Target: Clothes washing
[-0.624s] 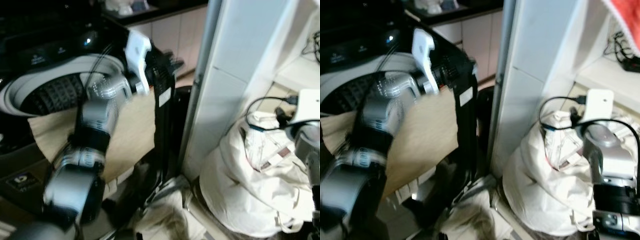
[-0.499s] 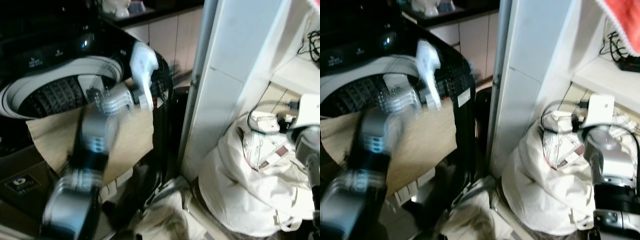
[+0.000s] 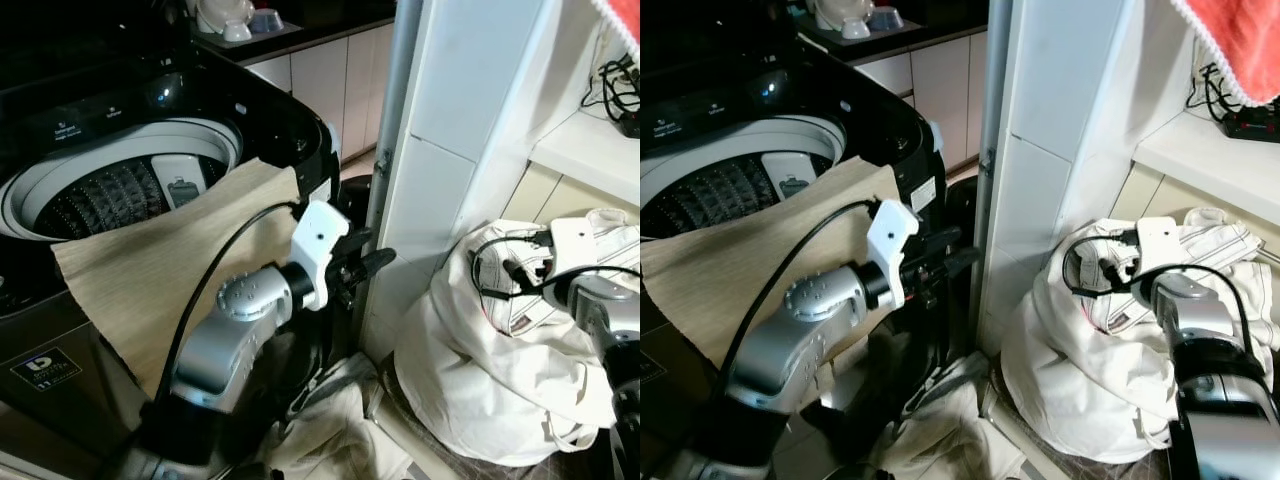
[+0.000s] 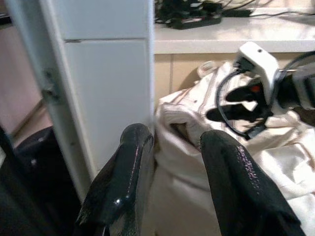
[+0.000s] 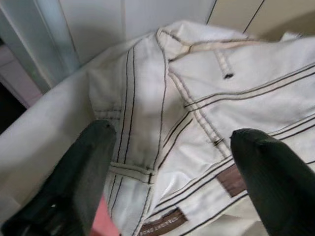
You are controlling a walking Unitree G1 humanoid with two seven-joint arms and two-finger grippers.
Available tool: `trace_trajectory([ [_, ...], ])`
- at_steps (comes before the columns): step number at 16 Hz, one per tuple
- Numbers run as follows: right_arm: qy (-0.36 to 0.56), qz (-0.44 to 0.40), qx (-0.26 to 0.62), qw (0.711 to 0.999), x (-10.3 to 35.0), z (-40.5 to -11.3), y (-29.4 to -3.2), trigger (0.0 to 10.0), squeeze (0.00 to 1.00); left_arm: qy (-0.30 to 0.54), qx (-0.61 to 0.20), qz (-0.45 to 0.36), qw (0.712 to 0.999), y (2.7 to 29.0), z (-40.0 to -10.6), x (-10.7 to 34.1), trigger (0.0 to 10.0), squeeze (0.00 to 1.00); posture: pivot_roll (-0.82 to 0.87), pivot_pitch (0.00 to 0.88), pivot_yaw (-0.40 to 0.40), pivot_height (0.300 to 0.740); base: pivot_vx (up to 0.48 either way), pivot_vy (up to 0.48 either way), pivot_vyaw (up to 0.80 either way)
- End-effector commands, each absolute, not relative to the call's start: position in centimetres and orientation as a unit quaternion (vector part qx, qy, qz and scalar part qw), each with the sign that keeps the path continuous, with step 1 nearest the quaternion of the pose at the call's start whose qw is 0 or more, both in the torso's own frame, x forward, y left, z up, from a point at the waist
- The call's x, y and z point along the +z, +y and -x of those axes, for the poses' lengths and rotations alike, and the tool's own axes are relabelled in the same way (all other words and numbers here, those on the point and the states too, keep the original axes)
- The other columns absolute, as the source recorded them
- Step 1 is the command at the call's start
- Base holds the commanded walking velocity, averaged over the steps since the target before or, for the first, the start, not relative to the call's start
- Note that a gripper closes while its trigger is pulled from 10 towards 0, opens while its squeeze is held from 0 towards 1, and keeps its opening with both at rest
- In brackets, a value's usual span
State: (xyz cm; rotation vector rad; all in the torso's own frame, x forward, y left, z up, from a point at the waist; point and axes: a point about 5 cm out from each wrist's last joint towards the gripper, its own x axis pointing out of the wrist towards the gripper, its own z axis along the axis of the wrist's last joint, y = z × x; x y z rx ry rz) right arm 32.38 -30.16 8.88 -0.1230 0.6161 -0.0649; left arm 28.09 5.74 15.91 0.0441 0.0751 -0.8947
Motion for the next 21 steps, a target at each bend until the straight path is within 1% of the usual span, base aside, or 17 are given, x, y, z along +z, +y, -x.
trace_trajectory([
  [1,0.304,0.064,-0.021,0.95,8.4,-32.5,-29.9,10.0,1.0,0.037,-0.413,-0.034,0.909,6.6,-27.9,16.2,10.0,0.0,-0.06,0.0,0.051,0.74,0.0,0.0,0.0],
  [3,0.31,0.066,-0.021,0.948,8.1,-32.4,-30.0,10.0,1.0,0.045,-0.421,-0.039,0.905,6.8,-27.5,16.2,10.0,0.0,-0.05,0.012,0.055,0.74,0.0,0.0,0.0],
  [4,0.314,0.061,-0.021,0.947,7.9,-32.3,-30.0,10.0,1.0,0.052,-0.434,-0.041,0.898,6.8,-27.1,16.3,10.0,0.0,-0.04,0.028,0.056,0.74,0.0,0.0,0.0],
  [6,0.324,0.039,-0.013,0.945,7.4,-32.1,-29.9,10.0,1.0,0.059,-0.468,-0.042,0.88,6.6,-26.3,16.5,10.0,0.0,-0.03,0.048,0.056,0.74,0.0,0.0,0.0],
  [7,0.34,0.022,0.01,0.94,6.6,-31.8,-29.3,10.0,1.0,0.06,-0.503,-0.051,0.861,6.4,-25.5,16.5,10.0,0.0,-0.03,0.056,0.053,0.74,0.0,0.0,0.0],
  [8,0.344,0.017,0.016,0.939,6.4,-31.7,-29.2,10.0,1.0,0.062,-0.511,-0.052,0.856,6.4,-25.3,16.5,10.0,0.0,-0.03,0.056,0.053,0.74,0.0,0.0,0.0],
  [9,0.351,0.003,0.047,0.935,5.9,-31.7,-28.2,10.0,0.34,0.071,-0.535,-0.057,0.84,6.3,-24.7,16.5,10.0,0.0,-0.02,0.053,0.05,0.74,0.0,0.0,0.0],
  [10,0.361,0.003,0.065,0.93,5.6,-31.6,-27.7,10.0,0.0,0.077,-0.544,-0.055,0.834,6.3,-24.5,16.5,10.0,0.0,-0.02,0.053,0.049,0.74,0.0,0.0,0.0],
  [11,0.37,0.008,0.078,0.926,5.3,-31.4,-27.4,10.0,0.0,0.081,-0.551,-0.054,0.829,6.3,-24.3,16.5,10.0,0.0,-0.02,0.05,0.049,0.74,0.0,0.0,0.0],
  [12,0.381,0.025,0.08,0.921,4.8,-31.2,-27.2,7.9,0.0,0.083,-0.551,-0.06,0.828,6.3,-24.2,16.4,10.0,0.0,-0.02,0.05,0.049,0.74,0.0,0.0,0.0],
  [13,0.382,0.03,0.078,0.92,4.7,-31.2,-27.2,5.3,0.0,0.083,-0.551,-0.058,0.828,6.3,-24.3,16.5,10.0,0.0,-0.02,0.056,0.049,0.74,0.0,0.0,0.0],
  [14,0.383,0.036,0.062,0.921,4.4,-31.0,-27.2,4.6,0.0,0.083,-0.549,-0.059,0.83,6.3,-24.4,16.5,10.0,0.0,-0.02,0.056,0.049,0.74,0.0,0.0,0.0],
  [15,0.381,0.041,0.046,0.923,4.3,-31.0,-27.4,7.6,0.0,0.085,-0.549,-0.057,0.829,6.4,-24.4,16.7,10.0,0.0,-0.01,0.06,0.052,0.74,0.0,0.0,0.0],
  [17,0.372,0.041,0.027,0.927,4.3,-31.0,-27.7,10.0,0.0,0.088,-0.551,-0.056,0.828,6.5,-24.3,16.8,10.0,0.0,-0.01,0.063,0.053,0.74,0.0,0.0,0.0],
  [18,0.366,0.049,-0.001,0.929,4.5,-31.0,-28.3,10.0,0.0,0.089,-0.553,-0.058,0.826,6.6,-24.2,16.9,10.0,0.0,0.0,0.07,0.059,0.74,0.0,0.0,0.0],
  [19,0.357,0.037,-0.023,0.933,4.7,-31.0,-28.7,10.0,0.0,0.089,-0.554,-0.059,0.826,6.7,-24.2,17.0,10.0,0.0,0.01,0.073,0.063,0.74,0.0,0.0,0.0],
  [21,0.346,-0.006,-0.045,0.937,4.7,-31.0,-28.9,10.0,0.0,0.09,-0.555,-0.059,0.825,6.7,-24.3,17.1,10.0,0.0,0.01,0.073,0.063,0.74,0.0,0.0,0.0],
])
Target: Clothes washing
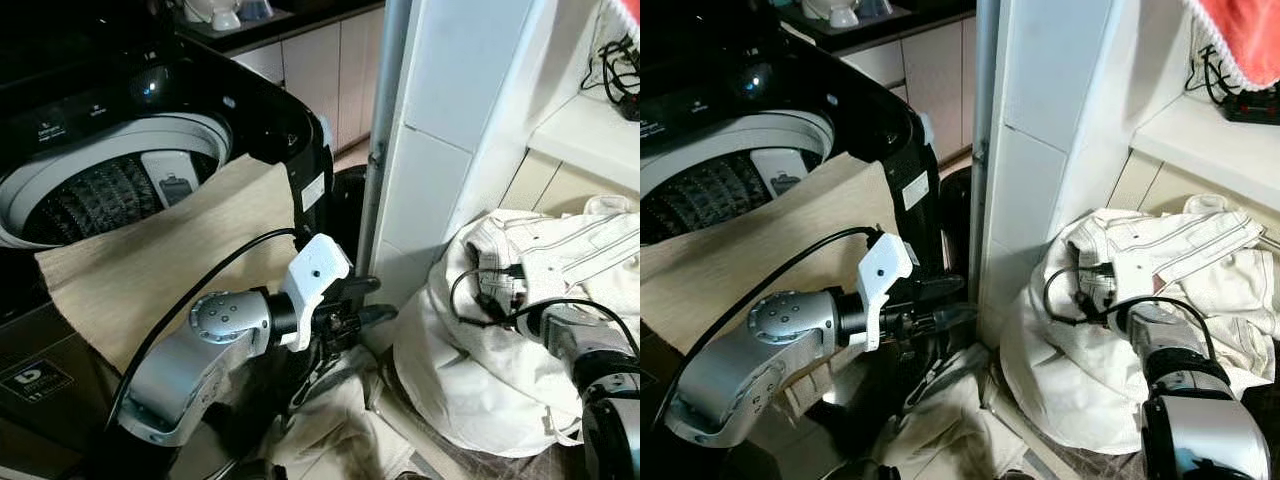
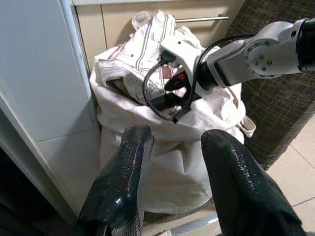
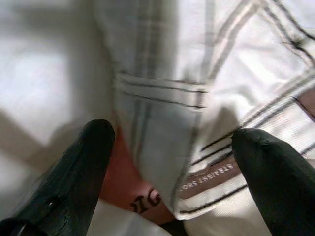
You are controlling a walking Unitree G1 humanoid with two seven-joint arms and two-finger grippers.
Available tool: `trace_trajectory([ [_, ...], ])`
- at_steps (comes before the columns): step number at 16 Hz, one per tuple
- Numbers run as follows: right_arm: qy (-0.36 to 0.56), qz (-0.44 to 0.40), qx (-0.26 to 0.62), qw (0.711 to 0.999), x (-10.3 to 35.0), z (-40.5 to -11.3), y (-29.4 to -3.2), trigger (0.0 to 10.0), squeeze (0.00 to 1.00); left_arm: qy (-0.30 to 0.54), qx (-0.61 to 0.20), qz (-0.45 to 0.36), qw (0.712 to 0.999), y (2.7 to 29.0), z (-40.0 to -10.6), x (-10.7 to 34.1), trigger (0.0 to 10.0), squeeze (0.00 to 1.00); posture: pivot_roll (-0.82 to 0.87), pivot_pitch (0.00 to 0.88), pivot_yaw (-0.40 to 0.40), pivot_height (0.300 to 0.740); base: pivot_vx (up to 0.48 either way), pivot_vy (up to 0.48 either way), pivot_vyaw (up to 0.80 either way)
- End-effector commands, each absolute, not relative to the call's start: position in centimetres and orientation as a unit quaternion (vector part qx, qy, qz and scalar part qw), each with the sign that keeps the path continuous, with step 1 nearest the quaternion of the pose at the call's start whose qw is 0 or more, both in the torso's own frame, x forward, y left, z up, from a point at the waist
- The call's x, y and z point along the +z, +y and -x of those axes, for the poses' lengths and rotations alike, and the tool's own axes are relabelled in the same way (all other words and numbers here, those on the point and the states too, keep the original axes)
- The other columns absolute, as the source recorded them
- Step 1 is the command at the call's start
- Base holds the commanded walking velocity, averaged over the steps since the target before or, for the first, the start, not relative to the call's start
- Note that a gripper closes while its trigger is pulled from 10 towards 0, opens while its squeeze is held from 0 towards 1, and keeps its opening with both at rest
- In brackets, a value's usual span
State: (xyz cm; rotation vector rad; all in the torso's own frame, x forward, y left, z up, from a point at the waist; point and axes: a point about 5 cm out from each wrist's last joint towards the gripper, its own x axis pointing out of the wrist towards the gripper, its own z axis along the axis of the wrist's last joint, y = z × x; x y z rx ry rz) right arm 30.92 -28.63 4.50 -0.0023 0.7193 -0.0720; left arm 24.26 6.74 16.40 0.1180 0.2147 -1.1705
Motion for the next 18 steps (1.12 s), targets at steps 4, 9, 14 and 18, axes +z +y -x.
trace_trajectory([
  [4,0.39,-0.028,-0.036,0.92,3.1,-29.6,-28.6,8.7,0.0,0.093,-0.569,-0.059,0.815,6.5,-24.1,17.3,10.0,0.0,0.01,0.077,0.069,0.74,0.0,0.0,0.0],
  [9,0.364,-0.045,-0.022,0.93,3.7,-30.2,-28.5,0.0,0.0,0.09,-0.578,-0.052,0.81,6.4,-23.9,17.3,10.0,0.0,0.0,0.066,0.067,0.74,0.0,0.0,0.0],
  [14,0.36,-0.044,-0.008,0.932,3.9,-30.3,-28.4,0.0,0.0,0.088,-0.576,-0.05,0.811,6.3,-24.1,17.4,10.0,0.0,0.0,0.066,0.067,0.74,0.0,0.0,0.0],
  [18,0.361,-0.05,-0.009,0.931,3.7,-30.1,-28.6,0.0,0.0,0.09,-0.574,-0.052,0.812,6.2,-24.3,17.3,10.0,0.0,-0.01,0.062,0.068,0.74,0.0,0.0,0.0],
])
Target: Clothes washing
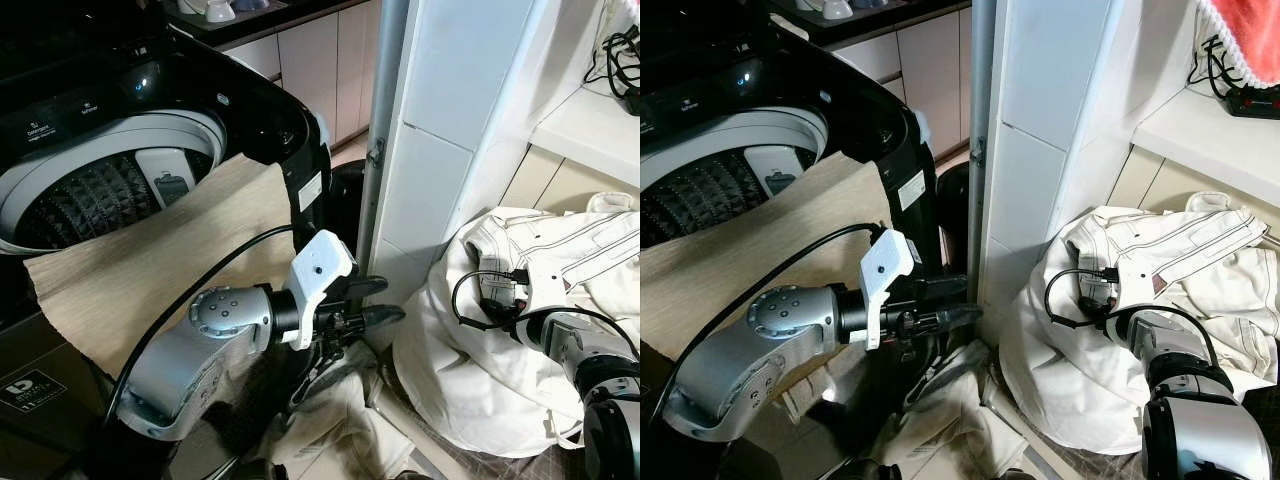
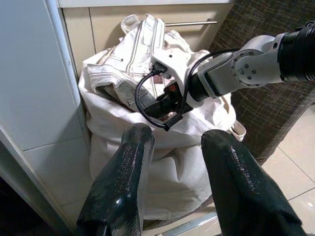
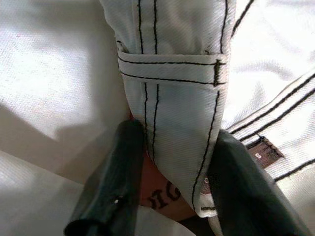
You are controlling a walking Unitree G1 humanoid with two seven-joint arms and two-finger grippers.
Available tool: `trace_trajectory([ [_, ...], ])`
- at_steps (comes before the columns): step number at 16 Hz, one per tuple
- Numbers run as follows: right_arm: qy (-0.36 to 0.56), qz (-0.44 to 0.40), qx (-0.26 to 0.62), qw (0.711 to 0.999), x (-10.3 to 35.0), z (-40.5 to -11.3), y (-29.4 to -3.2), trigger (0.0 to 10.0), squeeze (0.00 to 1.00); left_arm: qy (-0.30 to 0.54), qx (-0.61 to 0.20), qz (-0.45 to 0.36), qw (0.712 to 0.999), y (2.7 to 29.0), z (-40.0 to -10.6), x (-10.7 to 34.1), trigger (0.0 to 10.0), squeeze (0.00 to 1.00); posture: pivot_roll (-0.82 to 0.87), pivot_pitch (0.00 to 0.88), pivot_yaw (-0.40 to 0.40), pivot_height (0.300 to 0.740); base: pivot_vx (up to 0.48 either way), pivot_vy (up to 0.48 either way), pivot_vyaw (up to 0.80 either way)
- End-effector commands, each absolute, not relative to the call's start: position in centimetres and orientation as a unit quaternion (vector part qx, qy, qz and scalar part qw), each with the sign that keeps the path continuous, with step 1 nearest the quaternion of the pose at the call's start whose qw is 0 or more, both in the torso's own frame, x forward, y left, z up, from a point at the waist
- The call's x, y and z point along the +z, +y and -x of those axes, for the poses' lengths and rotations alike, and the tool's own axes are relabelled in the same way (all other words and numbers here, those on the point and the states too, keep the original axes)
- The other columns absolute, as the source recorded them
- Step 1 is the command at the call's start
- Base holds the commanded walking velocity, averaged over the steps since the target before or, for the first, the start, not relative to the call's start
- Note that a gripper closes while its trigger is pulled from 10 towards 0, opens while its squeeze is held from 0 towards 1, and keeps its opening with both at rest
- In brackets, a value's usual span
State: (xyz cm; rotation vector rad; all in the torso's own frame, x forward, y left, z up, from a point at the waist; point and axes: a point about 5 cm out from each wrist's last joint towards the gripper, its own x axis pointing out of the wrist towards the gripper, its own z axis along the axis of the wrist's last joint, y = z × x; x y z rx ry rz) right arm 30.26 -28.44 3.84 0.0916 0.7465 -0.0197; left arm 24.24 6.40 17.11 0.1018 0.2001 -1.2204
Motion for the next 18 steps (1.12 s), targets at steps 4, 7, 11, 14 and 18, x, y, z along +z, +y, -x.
trace_trajectory([
  [4,0.345,-0.072,-0.01,0.936,3.7,-30.1,-28.5,0.0,0.0,0.09,-0.571,-0.054,0.814,6.2,-24.2,17.1,10.0,0.0,-0.01,0.047,0.061,0.74,0.0,0.0,0.0],
  [7,0.319,-0.102,-0.015,0.942,4.3,-30.3,-28.9,0.0,0.0,0.088,-0.571,-0.056,0.815,6.3,-24.1,16.9,10.0,0.0,-0.02,0.01,0.069,0.74,0.0,0.0,0.0],
  [11,0.232,-0.154,0.011,0.96,7.2,-31.8,-29.0,0.0,0.0,0.064,-0.532,-0.026,0.844,6.3,-25.4,17.7,10.0,0.0,-0.05,0.0,0.074,0.74,0.0,0.0,0.0],
  [14,0.096,-0.201,0.092,0.97,14.9,-33.1,-28.2,0.0,0.0,0.01,-0.481,-0.029,0.876,6.1,-27.4,19.0,10.0,0.0,-0.07,0.0,0.068,0.74,0.0,0.0,0.0],
  [18,-0.006,-0.141,0.23,0.963,25.4,-32.2,-25.6,0.0,0.0,-0.035,-0.504,0.032,0.863,4.4,-28.0,21.6,10.0,1.0,-0.1,0.0,0.065,0.74,0.0,0.0,0.0],
])
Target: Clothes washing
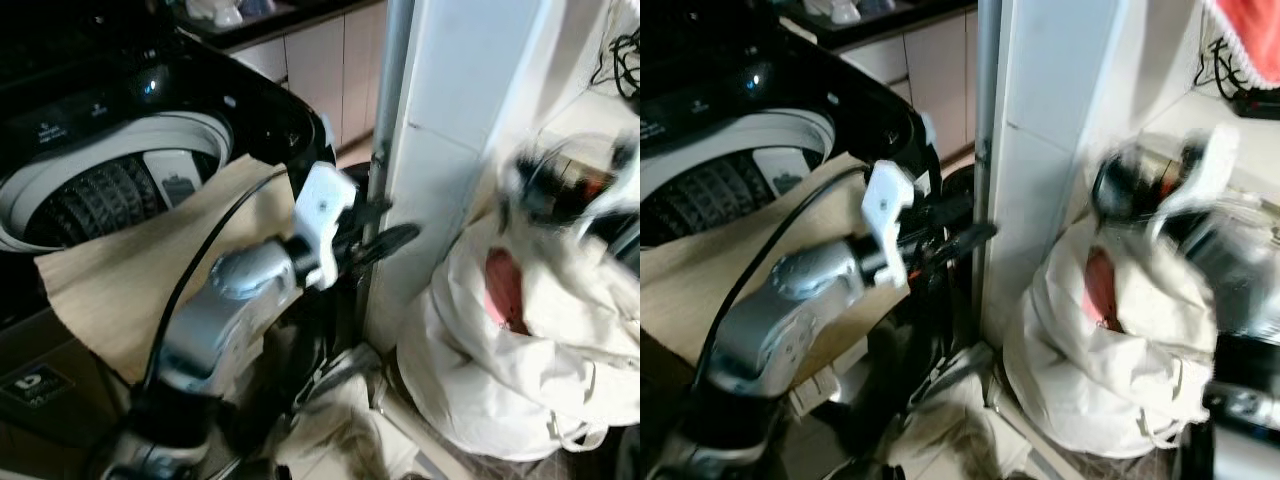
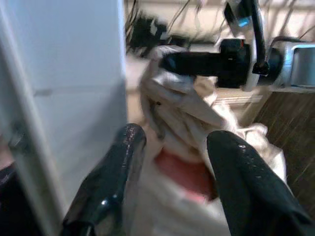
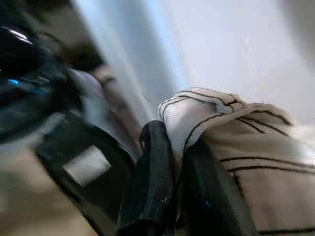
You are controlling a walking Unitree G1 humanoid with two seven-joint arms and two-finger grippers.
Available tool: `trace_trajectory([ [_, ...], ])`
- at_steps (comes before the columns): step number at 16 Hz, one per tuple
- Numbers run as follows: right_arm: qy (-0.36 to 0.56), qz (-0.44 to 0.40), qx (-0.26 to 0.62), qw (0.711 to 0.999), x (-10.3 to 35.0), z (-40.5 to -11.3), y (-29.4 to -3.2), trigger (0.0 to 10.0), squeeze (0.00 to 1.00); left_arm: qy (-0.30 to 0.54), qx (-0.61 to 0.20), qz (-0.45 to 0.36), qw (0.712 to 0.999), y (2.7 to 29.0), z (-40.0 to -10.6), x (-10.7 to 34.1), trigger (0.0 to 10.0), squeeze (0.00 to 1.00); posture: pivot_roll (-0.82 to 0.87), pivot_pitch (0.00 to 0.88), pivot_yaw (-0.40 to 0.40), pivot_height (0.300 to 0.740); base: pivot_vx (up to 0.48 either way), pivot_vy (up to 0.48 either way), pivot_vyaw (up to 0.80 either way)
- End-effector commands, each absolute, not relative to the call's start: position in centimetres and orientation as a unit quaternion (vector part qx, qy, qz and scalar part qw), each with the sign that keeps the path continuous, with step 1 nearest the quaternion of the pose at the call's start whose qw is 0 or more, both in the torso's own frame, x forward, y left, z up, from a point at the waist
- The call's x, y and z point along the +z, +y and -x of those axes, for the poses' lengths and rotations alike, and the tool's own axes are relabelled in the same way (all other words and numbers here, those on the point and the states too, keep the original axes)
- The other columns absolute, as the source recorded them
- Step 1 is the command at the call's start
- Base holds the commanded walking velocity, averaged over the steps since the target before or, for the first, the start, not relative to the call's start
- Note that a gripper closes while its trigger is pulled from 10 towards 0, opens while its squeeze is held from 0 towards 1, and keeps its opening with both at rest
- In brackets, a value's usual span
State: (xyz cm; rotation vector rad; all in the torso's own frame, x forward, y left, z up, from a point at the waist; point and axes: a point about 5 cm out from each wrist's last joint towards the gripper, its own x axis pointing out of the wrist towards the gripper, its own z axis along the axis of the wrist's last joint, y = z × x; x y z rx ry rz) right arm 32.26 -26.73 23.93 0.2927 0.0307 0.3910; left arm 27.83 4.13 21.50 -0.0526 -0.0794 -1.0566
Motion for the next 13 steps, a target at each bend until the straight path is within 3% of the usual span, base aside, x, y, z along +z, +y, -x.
trace_trajectory([
  [1,-0.013,-0.131,0.237,0.963,26.3,-32.1,-25.4,0.0,0.0,-0.034,-0.506,0.033,0.862,4.2,-28.0,21.7,10.0,1.0,-0.1,0.0,0.065,0.74,0.0,0.0,0.0],
  [2,-0.03,-0.098,0.254,0.962,28.5,-31.8,-24.4,0.0,0.0,-0.036,-0.521,0.016,0.853,3.5,-28.3,21.8,10.0,1.0,-0.1,0.0,0.064,0.74,0.0,0.0,0.0],
  [7,-0.069,-0.143,0.337,0.928,33.0,-30.7,-20.5,0.0,0.0,-0.068,-0.505,0.009,0.86,1.9,-29.6,23.3,10.0,1.0,-0.09,0.0,0.048,0.74,0.0,0.0,0.0],
  [8,-0.076,-0.163,0.366,0.913,33.6,-30.3,-19.3,0.0,0.0,-0.074,-0.486,0.014,0.871,1.4,-30.4,23.7,10.0,0.41,-0.09,0.0,0.04,0.74,0.0,0.0,0.0],
  [9,-0.073,-0.166,0.371,0.911,33.5,-30.2,-18.7,0.0,0.0,-0.082,-0.474,0.02,0.876,1.2,-30.7,24.1,10.0,0.0,-0.09,0.0,0.04,0.74,0.0,0.0,0.0],
  [13,-0.055,-0.173,0.382,0.906,33.2,-29.6,-17.2,0.0,0.0,-0.075,-0.468,0.058,0.879,0.4,-31.1,24.2,10.0,0.0,-0.09,0.0,0.039,0.74,0.0,0.0,0.0],
])
